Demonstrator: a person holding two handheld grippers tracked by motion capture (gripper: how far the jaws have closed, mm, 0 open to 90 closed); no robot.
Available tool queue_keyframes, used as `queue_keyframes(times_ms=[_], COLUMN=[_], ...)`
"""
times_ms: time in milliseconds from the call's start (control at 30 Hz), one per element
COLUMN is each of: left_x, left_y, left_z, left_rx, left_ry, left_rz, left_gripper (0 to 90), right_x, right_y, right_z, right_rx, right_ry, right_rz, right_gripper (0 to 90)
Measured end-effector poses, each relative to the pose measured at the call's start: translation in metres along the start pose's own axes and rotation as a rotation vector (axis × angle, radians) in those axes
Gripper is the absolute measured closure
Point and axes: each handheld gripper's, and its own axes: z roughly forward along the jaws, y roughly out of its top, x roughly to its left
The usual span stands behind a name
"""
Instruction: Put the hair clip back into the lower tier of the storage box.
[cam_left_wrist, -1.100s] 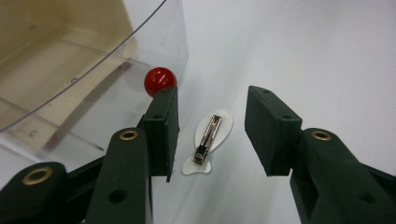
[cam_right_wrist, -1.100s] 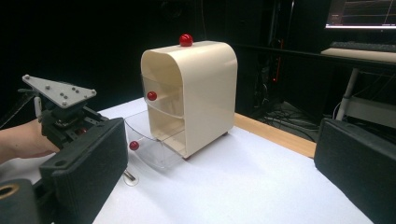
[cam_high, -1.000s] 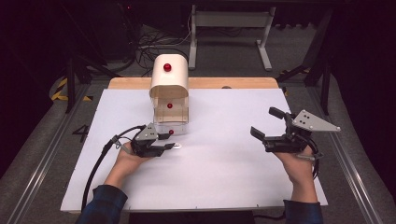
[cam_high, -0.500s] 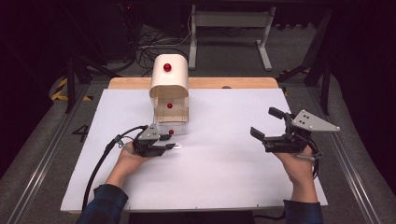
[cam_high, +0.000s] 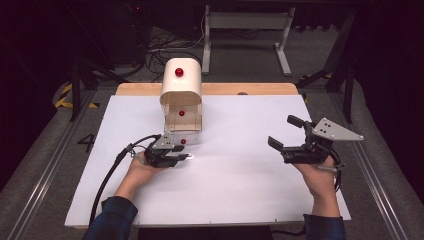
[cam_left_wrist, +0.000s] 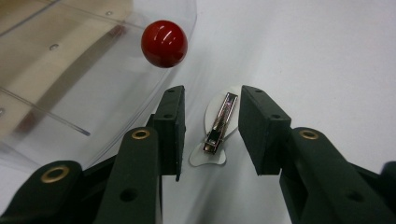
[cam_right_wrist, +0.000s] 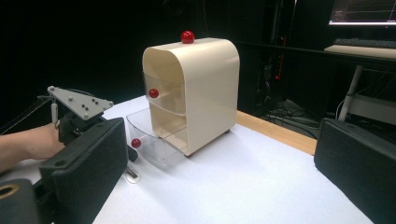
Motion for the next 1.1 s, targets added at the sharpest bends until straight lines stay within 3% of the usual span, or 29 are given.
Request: queue_keyframes(times_ms=[167,333,433,600,1100], left_x=[0.0010,0.0035,0.0037,0.0054,-0.0004], left_y=[0.0017,0.0016,0.0015,0.0013,0.0039], left_z=[0.0038,0.0044,0.0045,0.0042,0.0007], left_rx=[0.036,0.037,0.036,0.038,0.022], left_ry=[-0.002,-0.037,-0.060,-0.062,-0.058], left_rz=[-0.011,-0.033,-0.036,-0.047,-0.010], left_gripper=[64.3,68.2,75.5,79.0,83.8], right_x=[0.0002,0.0003,0.0002,0.0002,-0.0003], right_y=[-0.0001,-0.0002,-0.0004,-0.0004,-0.0002], right_z=[0.0002,0.0002,0.0005,0.0005,-0.0004], right_rx=[0.001,0.002,0.002,0.001,-0.001], right_ry=[0.000,0.001,0.002,0.003,0.002], right_rz=[0.004,0.004,0.002,0.002,0.001], right_gripper=[3.3,3.3,3.3,3.3,3.3])
